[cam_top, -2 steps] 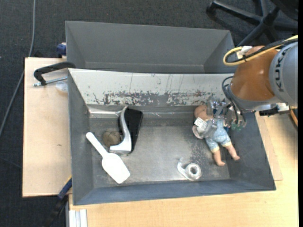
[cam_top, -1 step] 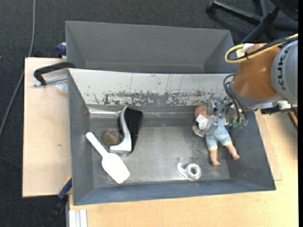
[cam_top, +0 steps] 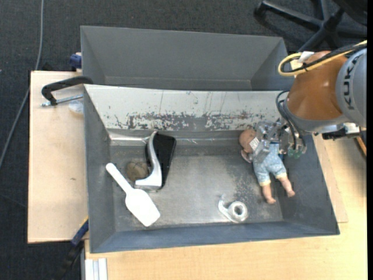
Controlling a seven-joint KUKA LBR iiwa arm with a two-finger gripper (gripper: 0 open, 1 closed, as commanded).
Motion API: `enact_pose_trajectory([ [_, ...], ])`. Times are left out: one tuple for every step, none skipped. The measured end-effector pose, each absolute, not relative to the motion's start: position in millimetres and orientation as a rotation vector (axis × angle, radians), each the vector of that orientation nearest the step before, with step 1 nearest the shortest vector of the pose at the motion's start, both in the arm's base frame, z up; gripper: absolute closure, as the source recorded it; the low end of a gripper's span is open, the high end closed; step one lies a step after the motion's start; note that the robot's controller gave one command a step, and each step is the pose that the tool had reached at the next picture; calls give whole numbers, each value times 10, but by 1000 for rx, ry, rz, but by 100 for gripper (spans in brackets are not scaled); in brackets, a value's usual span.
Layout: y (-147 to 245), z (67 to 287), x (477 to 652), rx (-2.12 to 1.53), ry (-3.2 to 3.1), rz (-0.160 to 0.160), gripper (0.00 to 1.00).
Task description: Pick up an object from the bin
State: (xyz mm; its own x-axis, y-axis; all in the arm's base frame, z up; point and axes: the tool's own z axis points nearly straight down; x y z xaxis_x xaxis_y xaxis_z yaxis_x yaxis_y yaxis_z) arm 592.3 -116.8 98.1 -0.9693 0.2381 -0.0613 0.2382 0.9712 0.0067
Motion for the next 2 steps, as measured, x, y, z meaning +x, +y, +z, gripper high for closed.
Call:
enact_pose_trajectory([
  [-1160,1040,5910,369,3062,0,100],
  [-1156,1134,5904,369,3064,1,100],
])
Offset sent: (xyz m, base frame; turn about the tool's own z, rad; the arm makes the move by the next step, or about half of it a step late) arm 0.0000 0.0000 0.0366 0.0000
